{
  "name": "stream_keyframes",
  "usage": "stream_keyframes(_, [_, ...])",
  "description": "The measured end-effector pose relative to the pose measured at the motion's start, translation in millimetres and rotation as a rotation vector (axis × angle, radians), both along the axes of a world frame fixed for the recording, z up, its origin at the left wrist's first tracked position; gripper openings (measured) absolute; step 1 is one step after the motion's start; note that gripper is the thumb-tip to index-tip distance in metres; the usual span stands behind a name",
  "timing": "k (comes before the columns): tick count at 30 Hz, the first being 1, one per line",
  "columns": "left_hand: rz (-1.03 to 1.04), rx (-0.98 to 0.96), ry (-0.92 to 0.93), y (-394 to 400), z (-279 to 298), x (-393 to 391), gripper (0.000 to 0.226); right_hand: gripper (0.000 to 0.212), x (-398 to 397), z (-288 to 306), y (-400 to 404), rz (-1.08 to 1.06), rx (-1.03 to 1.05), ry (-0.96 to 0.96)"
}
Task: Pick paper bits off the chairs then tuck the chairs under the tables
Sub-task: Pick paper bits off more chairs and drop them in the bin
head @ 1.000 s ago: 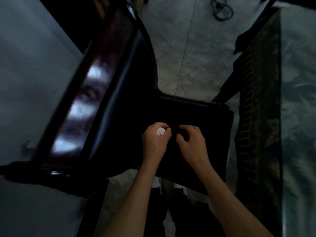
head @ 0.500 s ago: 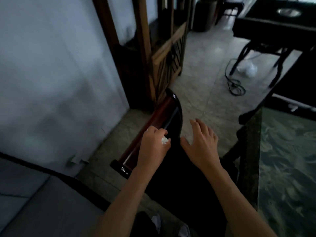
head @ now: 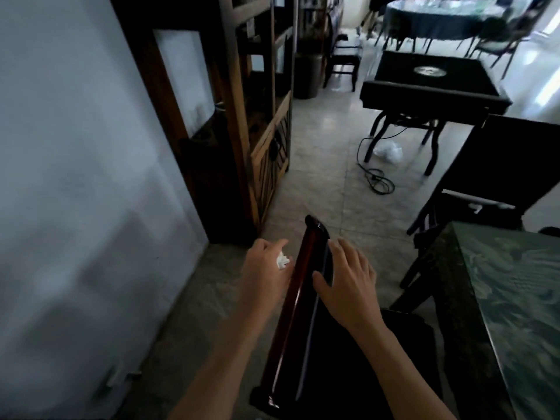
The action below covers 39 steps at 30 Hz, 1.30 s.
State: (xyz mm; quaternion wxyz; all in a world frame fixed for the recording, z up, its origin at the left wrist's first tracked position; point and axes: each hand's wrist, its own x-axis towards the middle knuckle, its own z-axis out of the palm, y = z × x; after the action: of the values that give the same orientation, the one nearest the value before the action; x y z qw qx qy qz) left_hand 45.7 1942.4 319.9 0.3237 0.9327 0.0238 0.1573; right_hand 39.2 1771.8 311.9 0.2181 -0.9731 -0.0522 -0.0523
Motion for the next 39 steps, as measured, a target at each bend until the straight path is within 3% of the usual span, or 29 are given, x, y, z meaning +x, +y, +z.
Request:
stream_keyframes(5, [-0.084, 0.004, -0.011, 18, 7, 21, 0.046, 0.072, 5, 6, 18, -0.083, 0.014, 0.009])
stream_keyframes(10, [-0.119, 0.016, -0.014, 23, 7, 32, 0.018, 0.07, 13, 7, 24, -0.1, 0.045, 0.008])
stream_keyframes(17, [-0.227, 0.037, -0.004, 41, -3, 65, 0.012, 0.068, 28, 6, 43, -0.176, 0.082, -0.005])
stream_keyframes(29, [-0.49, -0.01, 0.019, 120, -21, 206, 0.008, 0.069, 135, -7, 132, -0.449, 0.071, 0.062])
stream_keyframes(39, [-0.602, -0.012, 0.018, 155, -14, 295, 0.006, 0.067, 214, -1, 175, -0.515, 0.07, 0.067])
